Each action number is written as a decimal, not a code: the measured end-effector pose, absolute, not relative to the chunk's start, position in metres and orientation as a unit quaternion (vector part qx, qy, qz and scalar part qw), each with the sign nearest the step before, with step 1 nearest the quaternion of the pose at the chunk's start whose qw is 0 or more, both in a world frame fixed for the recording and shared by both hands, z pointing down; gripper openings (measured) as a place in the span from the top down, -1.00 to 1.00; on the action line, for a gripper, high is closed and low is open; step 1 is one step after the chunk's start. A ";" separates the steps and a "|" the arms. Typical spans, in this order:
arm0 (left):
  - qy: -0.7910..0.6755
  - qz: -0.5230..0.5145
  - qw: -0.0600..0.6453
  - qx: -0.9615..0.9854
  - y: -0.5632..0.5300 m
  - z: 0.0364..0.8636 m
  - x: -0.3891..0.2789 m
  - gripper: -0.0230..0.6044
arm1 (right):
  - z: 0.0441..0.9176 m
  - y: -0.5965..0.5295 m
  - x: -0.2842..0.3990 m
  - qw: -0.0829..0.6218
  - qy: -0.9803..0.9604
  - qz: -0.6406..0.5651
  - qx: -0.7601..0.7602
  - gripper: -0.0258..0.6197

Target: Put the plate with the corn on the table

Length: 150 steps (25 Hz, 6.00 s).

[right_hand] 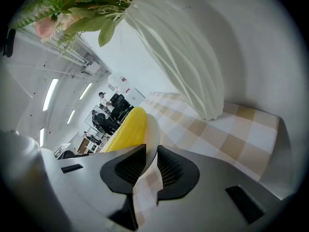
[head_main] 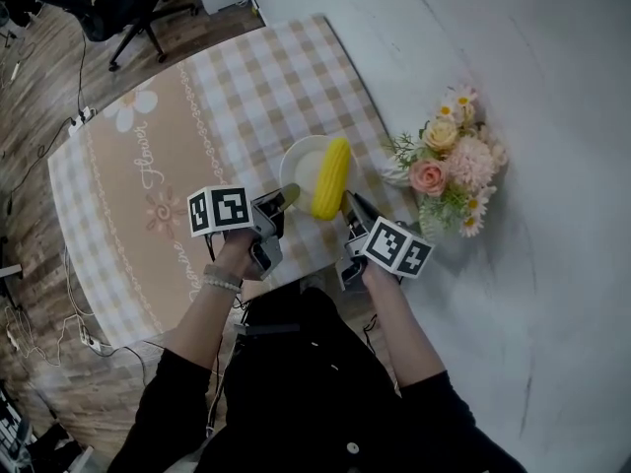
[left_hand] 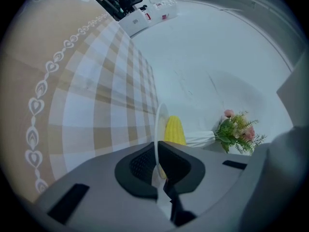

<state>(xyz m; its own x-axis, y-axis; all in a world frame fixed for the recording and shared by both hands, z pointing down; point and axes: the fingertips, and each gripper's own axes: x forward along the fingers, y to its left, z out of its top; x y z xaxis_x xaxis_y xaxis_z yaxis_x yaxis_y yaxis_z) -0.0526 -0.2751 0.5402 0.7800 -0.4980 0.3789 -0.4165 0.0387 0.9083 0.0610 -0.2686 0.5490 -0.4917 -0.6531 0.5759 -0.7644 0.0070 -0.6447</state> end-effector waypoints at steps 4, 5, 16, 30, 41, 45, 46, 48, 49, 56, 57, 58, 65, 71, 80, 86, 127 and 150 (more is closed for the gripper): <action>-0.331 -0.030 0.645 0.688 -0.283 0.550 -0.055 0.86 | 0.559 -0.275 0.058 0.064 -0.700 0.501 0.505 0.61; -0.331 -0.029 0.646 0.687 -0.285 0.552 -0.055 0.86 | 0.560 -0.277 0.058 0.066 -0.699 0.501 0.506 0.61; -0.331 -0.004 0.650 0.684 -0.305 0.573 -0.054 0.86 | 0.582 -0.292 0.059 0.084 -0.684 0.507 0.519 0.60; -0.333 0.016 0.654 0.679 -0.320 0.589 -0.054 0.85 | 0.596 -0.295 0.059 0.106 -0.644 0.520 0.552 0.60; -0.340 0.022 0.654 0.675 -0.330 0.593 -0.056 0.85 | 0.596 -0.295 0.056 0.142 -0.641 0.483 0.579 0.55; -0.350 0.033 0.642 0.681 -0.334 0.592 -0.058 0.85 | 0.595 -0.293 0.053 0.168 -0.647 0.462 0.583 0.53; -0.353 0.038 0.637 0.685 -0.335 0.592 -0.058 0.85 | 0.595 -0.293 0.053 0.172 -0.648 0.459 0.583 0.53; -0.358 0.051 0.625 0.692 -0.338 0.592 -0.057 0.85 | 0.595 -0.293 0.052 0.179 -0.650 0.453 0.584 0.52; -0.360 0.056 0.621 0.694 -0.339 0.592 -0.057 0.85 | 0.595 -0.293 0.052 0.183 -0.651 0.450 0.584 0.52; -0.370 0.091 0.597 0.706 -0.341 0.592 -0.057 0.79 | 0.595 -0.292 0.051 0.198 -0.660 0.433 0.582 0.51; -0.372 0.098 0.591 0.709 -0.340 0.593 -0.057 0.78 | 0.594 -0.293 0.051 0.202 -0.661 0.430 0.581 0.51; -0.373 0.106 0.584 0.713 -0.340 0.592 -0.057 0.77 | 0.594 -0.293 0.051 0.205 -0.662 0.427 0.581 0.51; -0.369 0.128 0.568 0.725 -0.333 0.590 -0.062 0.64 | 0.594 -0.293 0.054 0.207 -0.662 0.421 0.584 0.51; -0.374 0.128 0.566 0.724 -0.324 0.583 -0.070 0.45 | 0.591 -0.292 0.055 0.192 -0.663 0.427 0.584 0.51; -0.436 0.110 0.493 0.745 -0.310 0.558 -0.085 0.73 | 0.577 -0.285 0.057 0.206 -0.702 0.371 0.572 0.67; -0.450 0.100 0.430 0.776 -0.288 0.532 -0.076 0.86 | 0.565 -0.270 0.057 0.207 -0.729 0.342 0.556 0.74; -0.512 0.102 0.173 0.835 -0.159 0.373 -0.033 0.88 | 0.386 -0.182 0.086 0.145 -0.874 0.128 0.446 0.78; -0.539 0.076 0.157 0.824 -0.131 0.345 -0.044 0.88 | 0.353 -0.158 0.092 0.121 -0.884 0.106 0.439 0.78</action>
